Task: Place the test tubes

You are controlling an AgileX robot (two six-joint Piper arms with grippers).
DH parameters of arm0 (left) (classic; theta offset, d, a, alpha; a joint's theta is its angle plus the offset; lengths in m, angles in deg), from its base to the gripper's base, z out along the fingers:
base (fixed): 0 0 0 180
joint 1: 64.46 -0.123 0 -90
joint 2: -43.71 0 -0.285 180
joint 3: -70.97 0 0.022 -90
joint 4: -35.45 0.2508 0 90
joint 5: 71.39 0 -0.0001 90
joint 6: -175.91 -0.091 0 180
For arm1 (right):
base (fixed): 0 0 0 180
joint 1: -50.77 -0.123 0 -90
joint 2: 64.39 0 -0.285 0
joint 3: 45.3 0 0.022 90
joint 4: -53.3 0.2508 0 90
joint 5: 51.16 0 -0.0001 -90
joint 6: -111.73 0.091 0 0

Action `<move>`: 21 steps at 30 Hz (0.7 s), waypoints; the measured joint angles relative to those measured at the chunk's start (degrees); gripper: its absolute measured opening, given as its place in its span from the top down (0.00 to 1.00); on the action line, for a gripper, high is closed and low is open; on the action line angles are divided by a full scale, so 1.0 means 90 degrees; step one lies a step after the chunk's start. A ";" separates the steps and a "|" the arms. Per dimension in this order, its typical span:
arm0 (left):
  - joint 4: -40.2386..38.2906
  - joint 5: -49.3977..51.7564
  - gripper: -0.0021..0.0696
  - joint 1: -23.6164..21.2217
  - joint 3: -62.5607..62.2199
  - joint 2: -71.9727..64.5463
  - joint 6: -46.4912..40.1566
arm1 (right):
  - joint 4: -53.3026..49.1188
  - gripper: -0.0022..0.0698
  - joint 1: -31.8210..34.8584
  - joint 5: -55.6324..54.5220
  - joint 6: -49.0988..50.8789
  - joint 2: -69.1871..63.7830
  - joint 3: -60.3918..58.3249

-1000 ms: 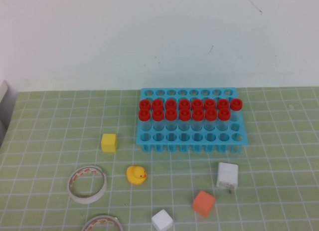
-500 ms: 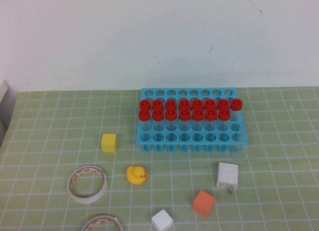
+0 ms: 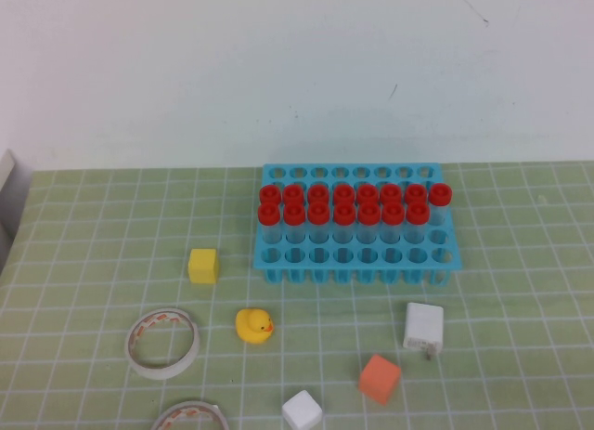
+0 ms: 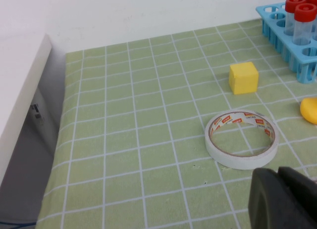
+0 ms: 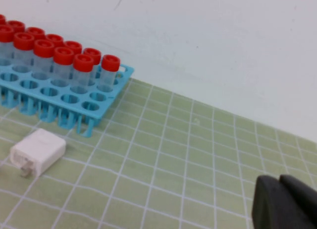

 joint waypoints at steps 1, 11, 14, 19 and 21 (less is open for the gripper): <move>0.0000 0.0000 0.97 0.0000 0.0000 0.0000 0.0000 | 0.0000 0.97 0.0044 -0.0016 -0.0004 0.0000 0.0000; 0.0000 0.0000 0.97 0.0000 0.0000 0.0000 0.0000 | 0.0000 0.97 0.0343 -0.0295 0.0086 0.0000 0.0000; 0.0000 0.0000 0.97 0.0000 0.0000 0.0000 0.0000 | 0.0000 0.97 0.0343 -0.0348 0.0133 0.0000 0.0000; 0.0000 0.0000 0.97 0.0000 0.0000 0.0000 0.0000 | 0.0000 0.97 0.0383 0.0058 0.0611 0.0000 0.0000; 0.0000 0.0000 0.97 0.0000 0.0000 0.0000 0.0000 | 0.0000 0.97 0.0388 0.0456 0.0719 0.0000 0.0000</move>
